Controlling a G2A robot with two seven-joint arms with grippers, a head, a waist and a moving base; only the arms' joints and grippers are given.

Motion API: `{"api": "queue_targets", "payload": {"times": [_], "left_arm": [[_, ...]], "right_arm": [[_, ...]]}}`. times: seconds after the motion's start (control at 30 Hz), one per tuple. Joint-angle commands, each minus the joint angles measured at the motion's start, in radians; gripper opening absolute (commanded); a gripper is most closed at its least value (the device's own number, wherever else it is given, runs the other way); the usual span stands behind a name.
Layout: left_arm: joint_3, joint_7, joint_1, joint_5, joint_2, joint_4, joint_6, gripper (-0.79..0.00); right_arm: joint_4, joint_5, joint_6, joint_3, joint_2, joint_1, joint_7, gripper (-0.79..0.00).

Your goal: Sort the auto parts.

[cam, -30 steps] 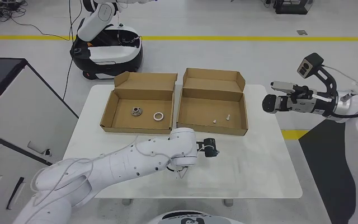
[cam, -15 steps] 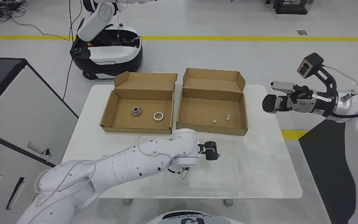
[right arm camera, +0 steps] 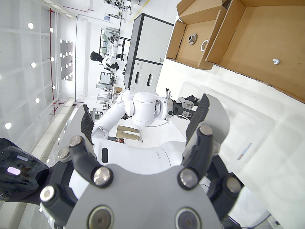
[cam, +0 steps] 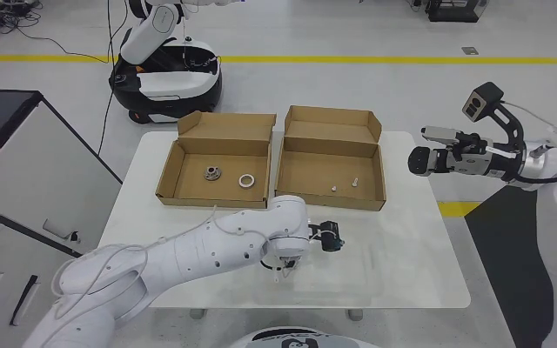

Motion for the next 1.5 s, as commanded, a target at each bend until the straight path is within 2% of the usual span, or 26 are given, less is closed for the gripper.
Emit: {"api": "queue_targets", "payload": {"times": [0.0, 0.6, 1.47], "left_arm": [[0.0, 0.001, 0.001, 0.0, -0.001, 0.007, -0.001, -0.419], [-0.023, 0.013, 0.018, 0.009, -0.012, 0.039, -0.004, -0.462], [-0.006, 0.013, 0.022, -0.01, -0.023, 0.072, -0.013, -0.471]], "right_arm": [[0.0, 0.0, 0.0, 0.0, 0.0, 0.0, 0.0, 0.0], [0.0, 0.0, 0.0, 0.0, 0.0, 0.0, 0.0, 0.0], [0.0, 0.0, 0.0, 0.0, 0.0, 0.0, 0.0, 0.0]]}}
